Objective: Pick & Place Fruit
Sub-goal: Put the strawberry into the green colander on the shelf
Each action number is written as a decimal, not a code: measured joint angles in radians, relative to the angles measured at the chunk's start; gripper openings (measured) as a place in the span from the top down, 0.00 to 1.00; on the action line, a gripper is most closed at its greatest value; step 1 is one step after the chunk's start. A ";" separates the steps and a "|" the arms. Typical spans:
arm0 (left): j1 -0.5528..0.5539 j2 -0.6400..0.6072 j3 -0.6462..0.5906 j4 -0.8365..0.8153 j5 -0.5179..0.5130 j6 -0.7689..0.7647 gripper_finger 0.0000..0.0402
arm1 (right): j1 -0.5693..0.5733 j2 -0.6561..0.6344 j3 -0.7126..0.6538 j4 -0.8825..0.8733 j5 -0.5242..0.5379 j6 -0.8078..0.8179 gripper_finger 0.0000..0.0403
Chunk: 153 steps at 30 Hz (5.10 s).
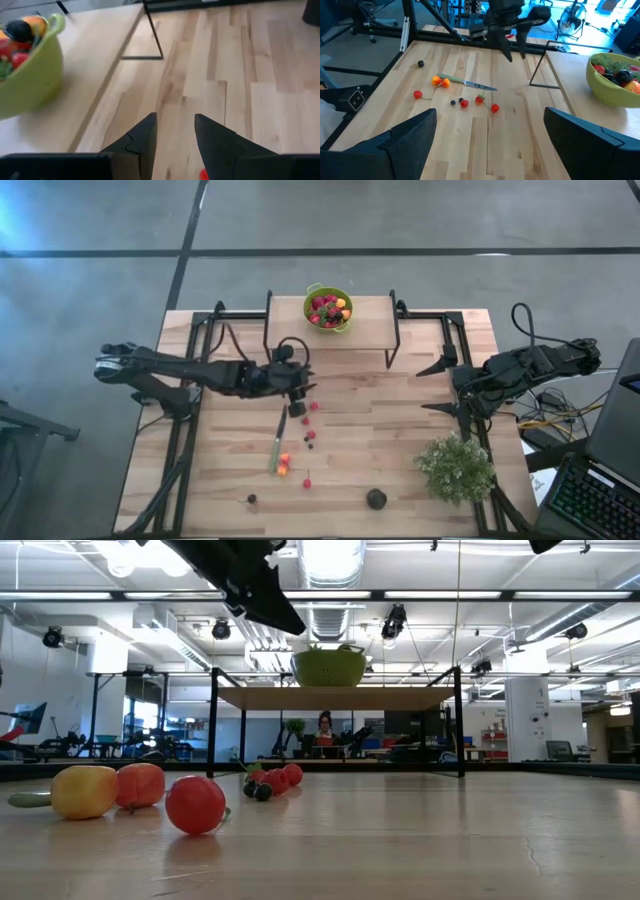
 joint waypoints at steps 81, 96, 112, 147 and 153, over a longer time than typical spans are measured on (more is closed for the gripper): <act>-0.127 0.003 -0.332 0.021 0.230 -0.178 0.66 | 0.000 0.001 0.000 0.000 0.000 0.000 0.10; -0.126 0.062 -0.376 0.196 0.161 -0.170 0.66 | 0.000 0.001 0.000 0.000 0.000 0.000 0.10; -0.125 0.132 -0.376 0.229 0.122 -0.141 0.66 | 0.000 0.001 0.000 0.000 0.000 0.000 0.10; -0.110 0.122 -0.350 0.255 0.157 -0.172 0.99 | 0.000 0.001 0.000 0.000 0.000 0.000 0.10; -0.111 0.083 -0.272 0.260 0.193 -0.139 1.00 | 0.000 0.001 0.000 0.000 0.000 0.000 0.10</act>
